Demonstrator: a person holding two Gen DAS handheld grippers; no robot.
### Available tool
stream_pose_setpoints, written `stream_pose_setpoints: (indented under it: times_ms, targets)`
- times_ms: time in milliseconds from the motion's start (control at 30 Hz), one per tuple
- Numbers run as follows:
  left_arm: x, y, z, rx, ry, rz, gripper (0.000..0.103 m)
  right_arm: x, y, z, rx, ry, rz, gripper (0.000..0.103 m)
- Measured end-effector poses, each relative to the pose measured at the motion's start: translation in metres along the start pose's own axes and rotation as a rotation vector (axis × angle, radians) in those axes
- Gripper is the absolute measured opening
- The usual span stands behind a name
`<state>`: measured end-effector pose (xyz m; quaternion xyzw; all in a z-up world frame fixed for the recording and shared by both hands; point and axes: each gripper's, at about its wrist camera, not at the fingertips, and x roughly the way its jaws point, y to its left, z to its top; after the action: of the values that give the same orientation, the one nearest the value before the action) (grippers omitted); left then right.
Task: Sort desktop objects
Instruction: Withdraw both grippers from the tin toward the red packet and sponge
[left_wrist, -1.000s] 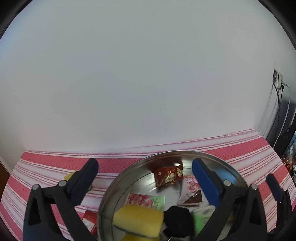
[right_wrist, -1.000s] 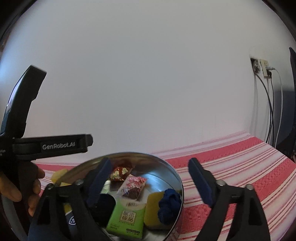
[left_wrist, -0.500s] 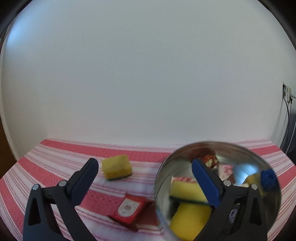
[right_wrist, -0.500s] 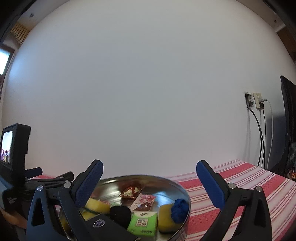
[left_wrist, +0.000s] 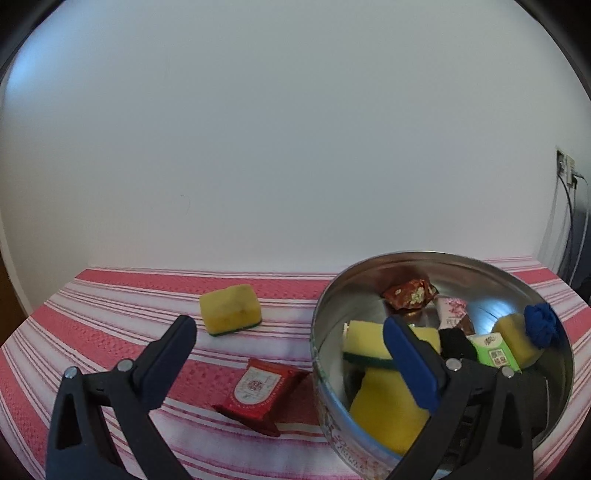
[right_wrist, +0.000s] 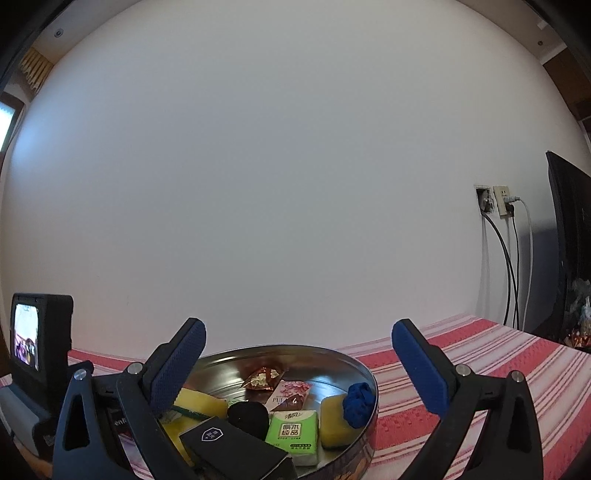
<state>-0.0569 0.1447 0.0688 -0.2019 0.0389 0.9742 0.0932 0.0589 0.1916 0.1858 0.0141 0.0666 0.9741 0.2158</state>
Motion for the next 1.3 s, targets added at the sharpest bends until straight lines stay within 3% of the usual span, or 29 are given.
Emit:
stream_pose_setpoints:
  times_ms: [400, 833, 1033, 1200, 1300]
  targets:
    - [0.002, 0.01, -0.001, -0.002, 0.036, -0.019, 0.102, -0.001, -0.017, -0.023, 0.051, 0.073, 0.073, 0.102]
    - [-0.005, 0.052, -0.006, -0.008, 0.03, -0.001, 0.102, -0.019, 0.036, -0.032, -0.037, 0.111, 0.196, 0.102]
    - [0.007, 0.093, -0.004, -0.027, 0.044, 0.1, 0.102, -0.019, 0.063, -0.037, -0.106, 0.152, 0.27, 0.102]
    - [0.024, 0.142, -0.005, -0.109, 0.088, 0.208, 0.102, -0.009, 0.082, -0.047, -0.129, 0.259, 0.379, 0.102]
    - [0.029, 0.158, -0.004, -0.107, 0.09, 0.28, 0.102, 0.0, 0.1, -0.053, -0.163, 0.312, 0.442, 0.102]
